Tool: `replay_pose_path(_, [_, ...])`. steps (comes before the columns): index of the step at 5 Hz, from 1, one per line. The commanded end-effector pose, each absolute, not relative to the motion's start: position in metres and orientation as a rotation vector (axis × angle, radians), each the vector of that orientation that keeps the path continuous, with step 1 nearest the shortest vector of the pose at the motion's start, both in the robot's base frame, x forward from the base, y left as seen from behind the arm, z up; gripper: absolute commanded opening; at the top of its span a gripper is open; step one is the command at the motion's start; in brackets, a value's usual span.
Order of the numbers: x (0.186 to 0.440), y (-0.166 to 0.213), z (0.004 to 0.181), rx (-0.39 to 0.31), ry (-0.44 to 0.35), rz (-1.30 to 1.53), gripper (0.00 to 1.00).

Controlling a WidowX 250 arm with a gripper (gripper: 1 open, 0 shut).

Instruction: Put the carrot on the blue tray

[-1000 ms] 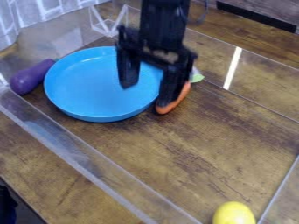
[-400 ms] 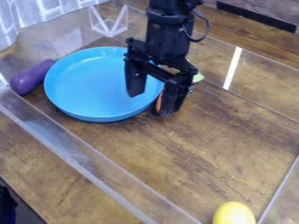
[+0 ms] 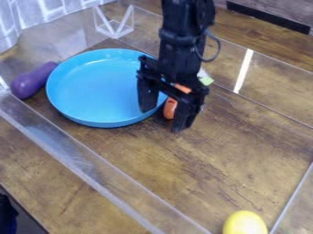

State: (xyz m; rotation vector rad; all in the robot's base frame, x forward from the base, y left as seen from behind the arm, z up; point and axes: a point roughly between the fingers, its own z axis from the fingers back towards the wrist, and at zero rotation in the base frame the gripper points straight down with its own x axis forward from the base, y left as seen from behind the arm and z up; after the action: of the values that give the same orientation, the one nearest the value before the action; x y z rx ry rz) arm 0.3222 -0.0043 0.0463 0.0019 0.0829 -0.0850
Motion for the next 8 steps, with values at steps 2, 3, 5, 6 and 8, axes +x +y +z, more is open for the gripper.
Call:
replay_pose_path(2, [0.328,0.008,0.049,0.015,0.026,0.015,1.00])
replay_pose_path(3, [0.325,0.013,0.053,0.017,0.021,0.071,1.00])
replay_pose_path(5, [0.331,0.023,0.038,0.019,0.008,0.060,1.00])
replay_pose_path(6, [0.337,0.025,0.041,0.021,0.000,0.000,1.00])
replay_pose_path(8, [0.346,0.029,0.043,0.025,-0.001,-0.118,1.00])
